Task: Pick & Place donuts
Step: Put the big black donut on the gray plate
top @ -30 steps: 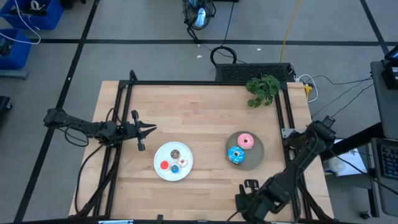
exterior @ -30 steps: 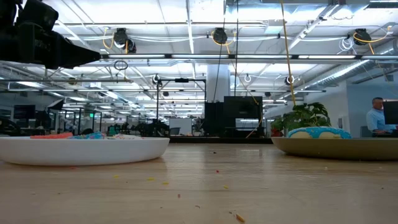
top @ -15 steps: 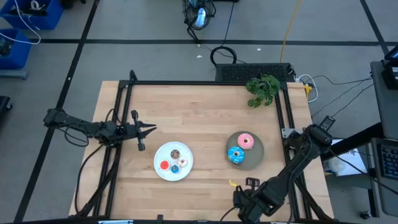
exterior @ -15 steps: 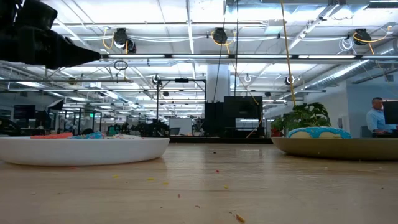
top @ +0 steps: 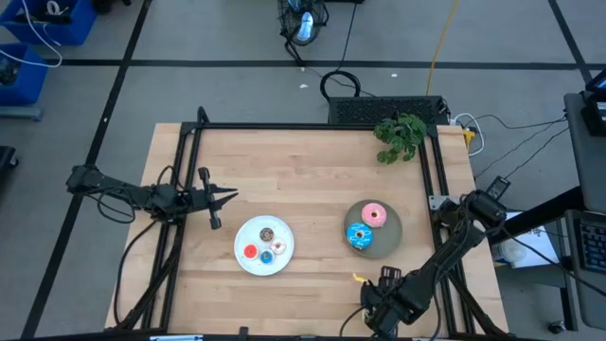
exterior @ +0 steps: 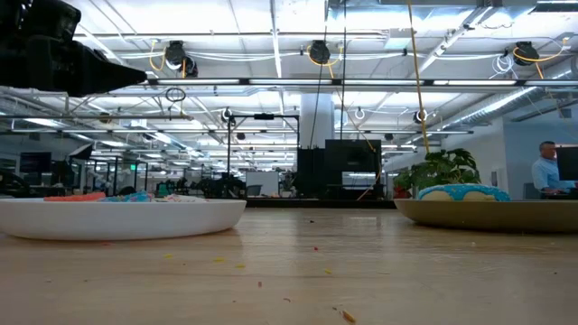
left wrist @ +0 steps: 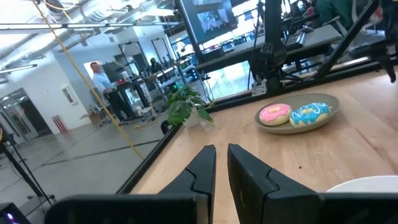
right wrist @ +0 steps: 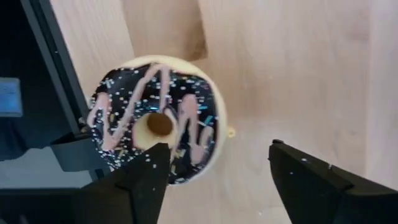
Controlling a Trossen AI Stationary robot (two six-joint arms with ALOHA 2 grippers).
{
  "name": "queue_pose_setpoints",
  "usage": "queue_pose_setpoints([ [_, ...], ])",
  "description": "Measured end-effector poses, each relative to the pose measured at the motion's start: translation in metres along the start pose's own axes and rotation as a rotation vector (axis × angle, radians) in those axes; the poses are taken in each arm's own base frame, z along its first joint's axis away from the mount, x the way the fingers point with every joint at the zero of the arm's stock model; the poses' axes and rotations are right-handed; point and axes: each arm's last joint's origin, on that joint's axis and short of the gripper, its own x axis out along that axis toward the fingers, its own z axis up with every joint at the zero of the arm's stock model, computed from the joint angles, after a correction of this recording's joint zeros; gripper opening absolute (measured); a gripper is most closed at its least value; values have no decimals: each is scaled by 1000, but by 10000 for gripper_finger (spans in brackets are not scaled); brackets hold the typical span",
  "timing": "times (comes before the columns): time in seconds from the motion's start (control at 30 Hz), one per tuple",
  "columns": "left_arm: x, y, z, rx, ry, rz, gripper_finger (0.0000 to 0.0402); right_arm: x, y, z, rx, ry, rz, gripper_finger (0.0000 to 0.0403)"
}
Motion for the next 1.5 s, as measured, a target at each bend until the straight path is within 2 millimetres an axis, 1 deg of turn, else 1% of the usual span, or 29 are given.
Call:
queue_pose_setpoints([
  [0.2, 0, 0, 0, -6, 0, -1, 49, 10, 0, 0, -7, -23, 39, 272],
  [0.4, 0, 0, 0, 13, 1, -1, 49, 14, -3, -1, -15, -31, 39, 272],
  [0.67, 0, 0, 0, 10, 1, -1, 49, 40, -10, -4, -8, -105, 127, 270],
  [0.8, 0, 0, 0, 11, 1, -1, 49, 50, -18, -9, 16, -68, 124, 267],
  [0.87, 0, 0, 0, 11, 1, -2, 49, 51, -19, -9, 32, -53, 123, 254],
  [0.9, 0, 0, 0, 11, 1, -2, 49, 50, -19, -9, 32, -53, 123, 241],
  [1.0, 0, 0, 0, 11, 2, -2, 49, 46, -17, -6, 19, -60, 127, 177],
  [1.13, 0, 0, 0, 1, 1, -3, 49, 35, -14, 0, -28, -50, 143, 71],
  [1.2, 0, 0, 0, -10, 1, -4, 49, 23, -14, 5, -64, -69, 172, 28],
  [1.23, 0, 0, 0, -10, 2, -3, 49, 13, -14, 7, -77, -89, 194, 18],
  [1.27, 0, 0, 0, -12, 2, -3, 49, 2, -14, 11, -83, -116, 218, 14],
  [1.33, 0, 0, 0, -17, 1, -4, 49, -21, -19, 16, -75, -178, 226, 21],
  [1.43, 0, 0, 0, -26, 3, -4, 49, -54, -32, 19, -57, -258, 180, 37],
  [1.5, 0, 0, 0, -29, 3, -4, 49, -79, -42, 20, -40, -320, 180, 38],
])
